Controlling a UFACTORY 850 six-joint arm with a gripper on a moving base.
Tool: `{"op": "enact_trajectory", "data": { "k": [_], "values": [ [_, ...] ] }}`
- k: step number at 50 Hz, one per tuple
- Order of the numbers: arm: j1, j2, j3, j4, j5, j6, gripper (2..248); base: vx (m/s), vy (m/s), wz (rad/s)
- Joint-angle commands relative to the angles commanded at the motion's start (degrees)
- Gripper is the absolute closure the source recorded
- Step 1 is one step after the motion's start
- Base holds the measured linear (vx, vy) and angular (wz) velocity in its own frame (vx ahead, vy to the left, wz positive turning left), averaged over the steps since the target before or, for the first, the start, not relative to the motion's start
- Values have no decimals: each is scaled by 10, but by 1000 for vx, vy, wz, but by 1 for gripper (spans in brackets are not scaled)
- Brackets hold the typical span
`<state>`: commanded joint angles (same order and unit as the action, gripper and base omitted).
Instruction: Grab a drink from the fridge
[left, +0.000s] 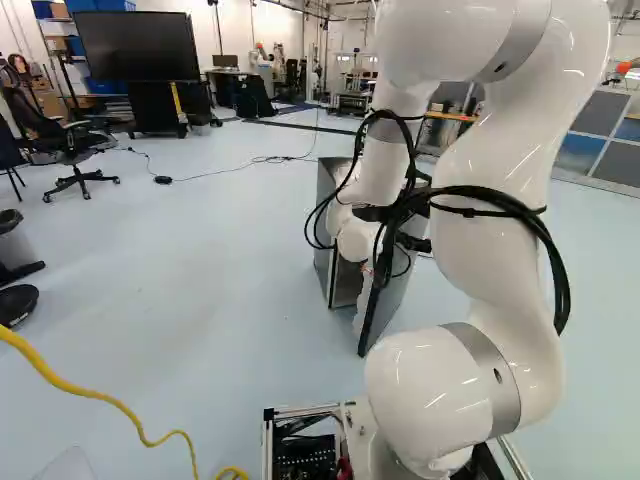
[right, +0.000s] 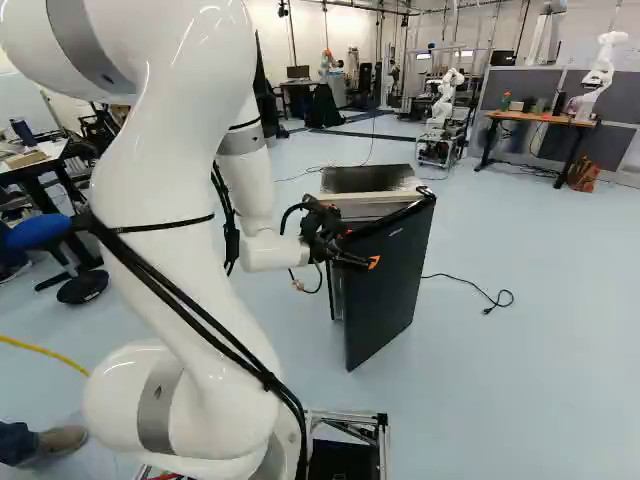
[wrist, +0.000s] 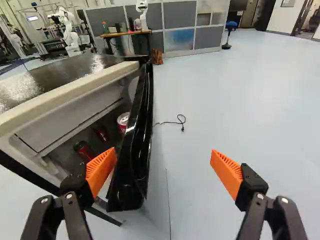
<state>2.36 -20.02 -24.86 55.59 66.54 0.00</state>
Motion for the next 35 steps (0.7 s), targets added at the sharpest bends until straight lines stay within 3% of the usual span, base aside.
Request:
{"op": "enact_trajectory", "data": {
  "k": [35],
  "values": [
    [-29, 62, 85, 27, 0, 0, 3, 0, 0, 0]
  ]
}}
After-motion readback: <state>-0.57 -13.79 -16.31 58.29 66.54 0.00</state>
